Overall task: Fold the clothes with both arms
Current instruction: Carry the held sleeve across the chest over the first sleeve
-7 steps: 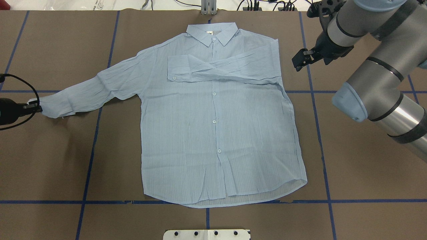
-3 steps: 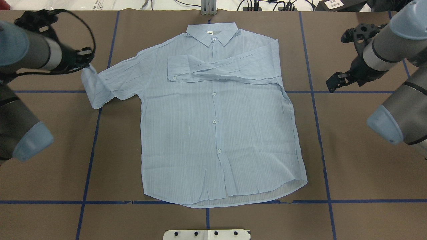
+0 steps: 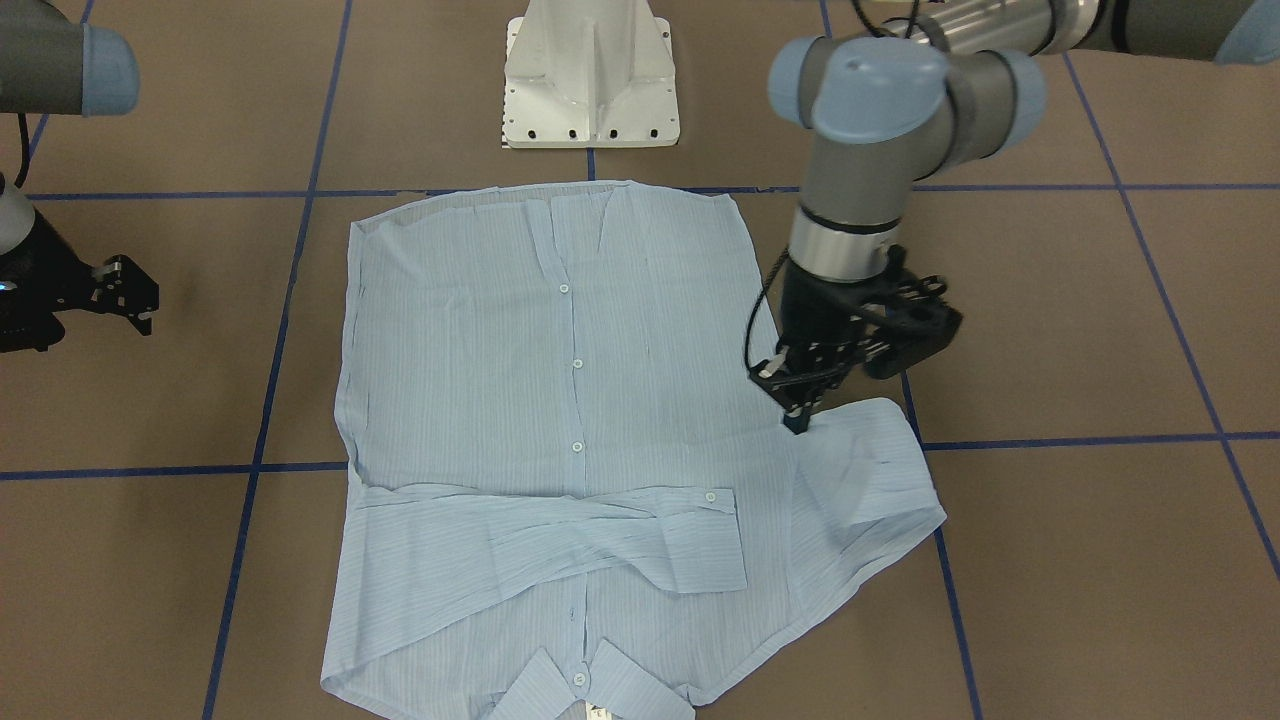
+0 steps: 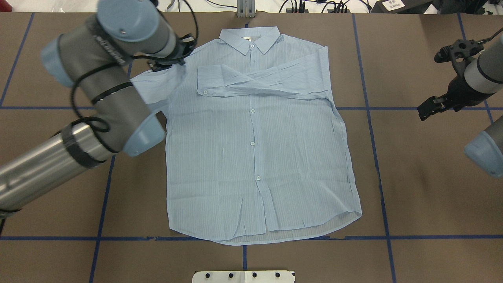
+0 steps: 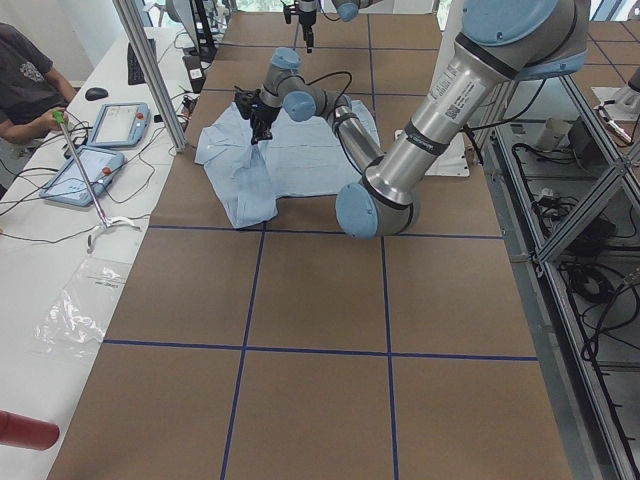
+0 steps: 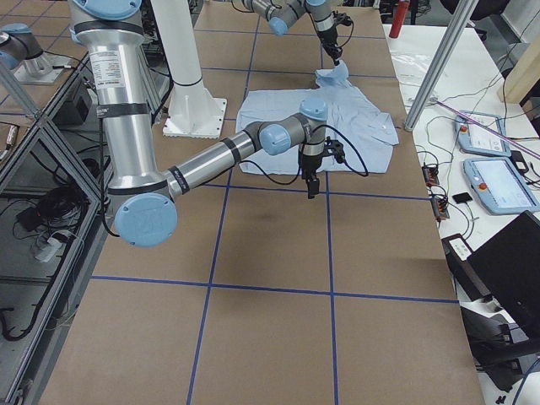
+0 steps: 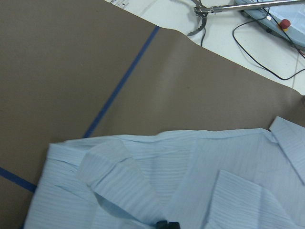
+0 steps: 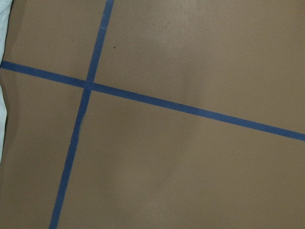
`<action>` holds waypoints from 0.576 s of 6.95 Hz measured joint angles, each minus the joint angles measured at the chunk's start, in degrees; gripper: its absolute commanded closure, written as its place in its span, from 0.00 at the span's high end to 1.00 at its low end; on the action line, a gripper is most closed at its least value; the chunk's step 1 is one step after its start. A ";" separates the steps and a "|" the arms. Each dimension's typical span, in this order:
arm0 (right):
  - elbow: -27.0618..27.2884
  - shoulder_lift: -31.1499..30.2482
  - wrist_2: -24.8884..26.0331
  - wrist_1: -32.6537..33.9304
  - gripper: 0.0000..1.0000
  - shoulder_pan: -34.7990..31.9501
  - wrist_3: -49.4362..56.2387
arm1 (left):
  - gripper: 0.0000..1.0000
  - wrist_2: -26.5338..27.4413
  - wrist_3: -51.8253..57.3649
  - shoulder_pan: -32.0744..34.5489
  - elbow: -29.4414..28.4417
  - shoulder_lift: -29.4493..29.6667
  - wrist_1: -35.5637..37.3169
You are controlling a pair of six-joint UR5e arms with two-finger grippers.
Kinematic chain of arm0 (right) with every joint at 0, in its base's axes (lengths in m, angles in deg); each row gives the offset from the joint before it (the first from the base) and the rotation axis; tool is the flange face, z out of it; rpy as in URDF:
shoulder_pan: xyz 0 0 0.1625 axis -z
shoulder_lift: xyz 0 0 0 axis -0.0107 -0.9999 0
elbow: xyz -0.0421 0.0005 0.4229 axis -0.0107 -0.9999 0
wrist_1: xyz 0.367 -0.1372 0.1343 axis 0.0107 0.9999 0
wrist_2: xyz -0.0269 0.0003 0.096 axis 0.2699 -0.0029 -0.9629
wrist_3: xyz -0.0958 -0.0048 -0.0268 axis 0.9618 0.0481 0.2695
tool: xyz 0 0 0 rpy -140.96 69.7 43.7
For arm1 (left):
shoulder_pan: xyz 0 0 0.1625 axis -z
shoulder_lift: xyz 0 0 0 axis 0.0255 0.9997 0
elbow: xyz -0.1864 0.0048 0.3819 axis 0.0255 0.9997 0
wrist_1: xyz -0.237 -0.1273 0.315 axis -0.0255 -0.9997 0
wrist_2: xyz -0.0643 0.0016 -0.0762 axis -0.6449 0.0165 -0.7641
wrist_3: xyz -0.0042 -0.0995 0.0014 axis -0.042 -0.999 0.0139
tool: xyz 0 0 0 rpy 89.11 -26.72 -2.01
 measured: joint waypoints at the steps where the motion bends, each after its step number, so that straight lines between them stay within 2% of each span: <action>1: -0.08 -0.29 -0.70 -0.05 1.00 -0.34 0.30 | 0.00 0.02 -4.79 -1.52 -8.33 6.98 -2.89; 2: -0.27 -0.32 -1.00 -0.07 1.00 -0.43 0.34 | 0.00 0.03 -8.86 -2.83 -15.43 12.15 -6.69; 3: -0.48 -0.29 -1.10 -0.07 1.00 -0.43 0.32 | 0.00 -0.01 -12.20 -3.89 -19.20 14.82 -9.72; 4: -0.59 -0.25 -1.14 -0.08 1.00 -0.43 0.28 | 0.00 -0.08 -14.96 -4.39 -20.53 16.21 -11.12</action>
